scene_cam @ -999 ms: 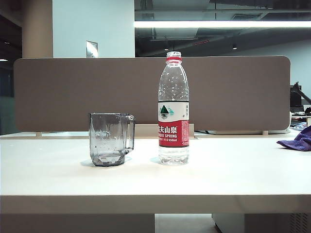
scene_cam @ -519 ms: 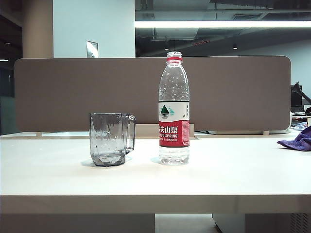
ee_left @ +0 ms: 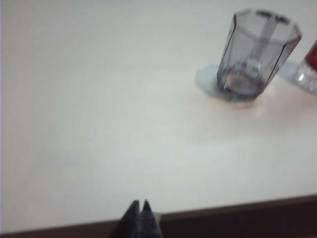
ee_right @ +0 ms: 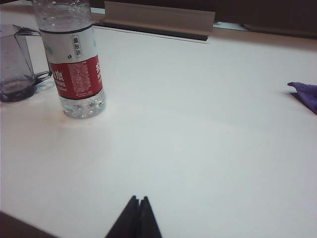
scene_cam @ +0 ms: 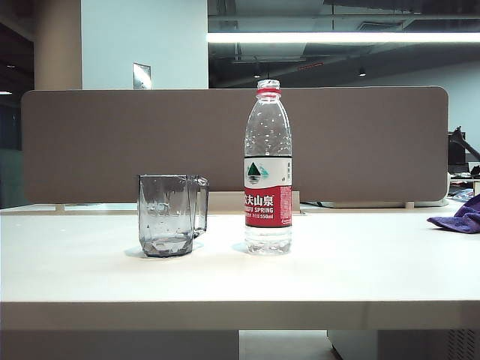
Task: Pick up the mineral water bottle on the table and pour a little water into the mug.
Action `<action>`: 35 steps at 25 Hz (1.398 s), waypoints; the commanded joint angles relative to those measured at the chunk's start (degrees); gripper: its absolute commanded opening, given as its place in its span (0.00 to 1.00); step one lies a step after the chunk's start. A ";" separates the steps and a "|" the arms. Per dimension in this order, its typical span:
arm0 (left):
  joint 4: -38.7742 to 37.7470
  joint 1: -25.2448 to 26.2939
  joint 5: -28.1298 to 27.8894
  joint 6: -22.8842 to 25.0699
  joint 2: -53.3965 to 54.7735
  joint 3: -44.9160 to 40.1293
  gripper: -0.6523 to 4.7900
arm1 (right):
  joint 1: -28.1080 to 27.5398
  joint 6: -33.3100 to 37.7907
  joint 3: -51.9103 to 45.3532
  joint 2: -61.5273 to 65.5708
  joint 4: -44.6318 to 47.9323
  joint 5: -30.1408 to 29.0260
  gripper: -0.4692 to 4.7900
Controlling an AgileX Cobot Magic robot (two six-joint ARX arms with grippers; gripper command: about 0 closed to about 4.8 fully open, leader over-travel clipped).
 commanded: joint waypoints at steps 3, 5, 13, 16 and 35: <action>-0.52 0.11 -0.46 0.33 0.07 -2.19 0.11 | -0.04 -0.15 -0.42 -0.07 0.50 0.15 0.08; 1.57 0.11 -10.38 3.87 0.07 -3.17 0.11 | -0.04 -0.15 -0.42 -0.07 0.50 0.15 0.08; 18.03 0.11 -12.46 3.85 0.07 -10.73 0.11 | -0.04 -0.15 -0.42 -0.07 0.50 0.15 0.08; 20.28 0.13 -8.66 4.00 0.07 -11.47 0.11 | -0.02 -0.15 -0.42 -0.07 0.52 0.15 0.08; 25.59 11.82 0.94 2.75 0.07 -13.53 0.11 | 0.00 -0.15 -0.42 -0.04 0.48 0.15 0.08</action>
